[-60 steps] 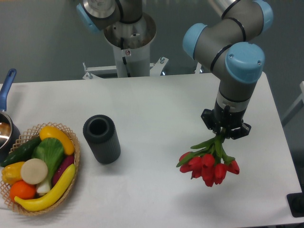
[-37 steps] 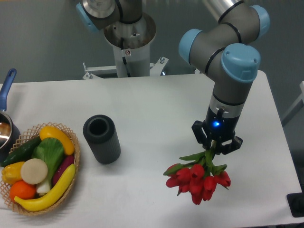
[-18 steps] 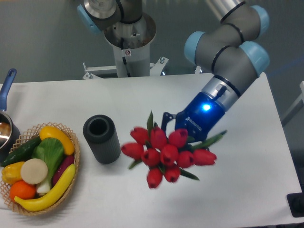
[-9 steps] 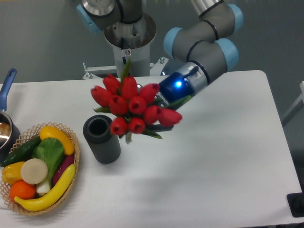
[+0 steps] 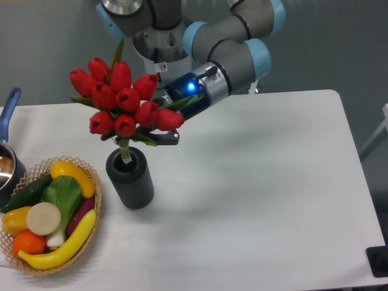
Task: Insert the flowers into the vase
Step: 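Lower the tulip stems down into the black vase opening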
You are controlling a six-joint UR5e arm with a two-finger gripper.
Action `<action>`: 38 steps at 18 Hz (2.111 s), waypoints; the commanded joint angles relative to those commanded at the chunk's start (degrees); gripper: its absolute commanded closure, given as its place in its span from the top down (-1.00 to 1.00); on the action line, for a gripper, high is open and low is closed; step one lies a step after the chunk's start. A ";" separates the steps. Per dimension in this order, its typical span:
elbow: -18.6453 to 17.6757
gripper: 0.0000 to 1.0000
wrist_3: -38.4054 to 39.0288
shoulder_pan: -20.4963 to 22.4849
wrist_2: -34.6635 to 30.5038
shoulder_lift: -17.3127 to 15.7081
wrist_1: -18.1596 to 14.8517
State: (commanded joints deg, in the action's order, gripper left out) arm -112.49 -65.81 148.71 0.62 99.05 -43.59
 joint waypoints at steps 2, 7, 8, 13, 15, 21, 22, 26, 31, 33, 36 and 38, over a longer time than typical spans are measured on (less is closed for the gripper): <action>-0.97 -1.00 -2.03 -0.09 0.00 0.17 0.00; -2.99 -1.00 -4.14 0.00 0.00 0.26 0.00; -3.43 -1.00 -5.10 -0.09 0.00 0.35 0.00; -5.10 -1.00 -8.72 -0.09 -0.09 0.97 0.00; -5.37 -1.00 -8.89 0.00 -0.09 1.05 0.00; -8.44 -1.00 -15.30 0.00 -0.09 2.11 0.00; -8.97 -1.00 -16.27 0.09 -0.17 2.28 0.00; -10.90 -1.00 -20.49 0.18 -0.26 3.16 0.09; -11.78 -1.00 -22.86 0.18 -0.44 4.39 0.17; -12.31 -1.00 -24.09 0.09 -0.44 5.09 0.17; -12.84 -1.00 -25.59 0.09 -0.44 5.71 0.17; -13.10 -1.00 -26.38 0.09 -0.44 6.15 0.17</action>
State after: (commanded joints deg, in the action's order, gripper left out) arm -125.60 -92.19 148.80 0.18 105.20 -43.42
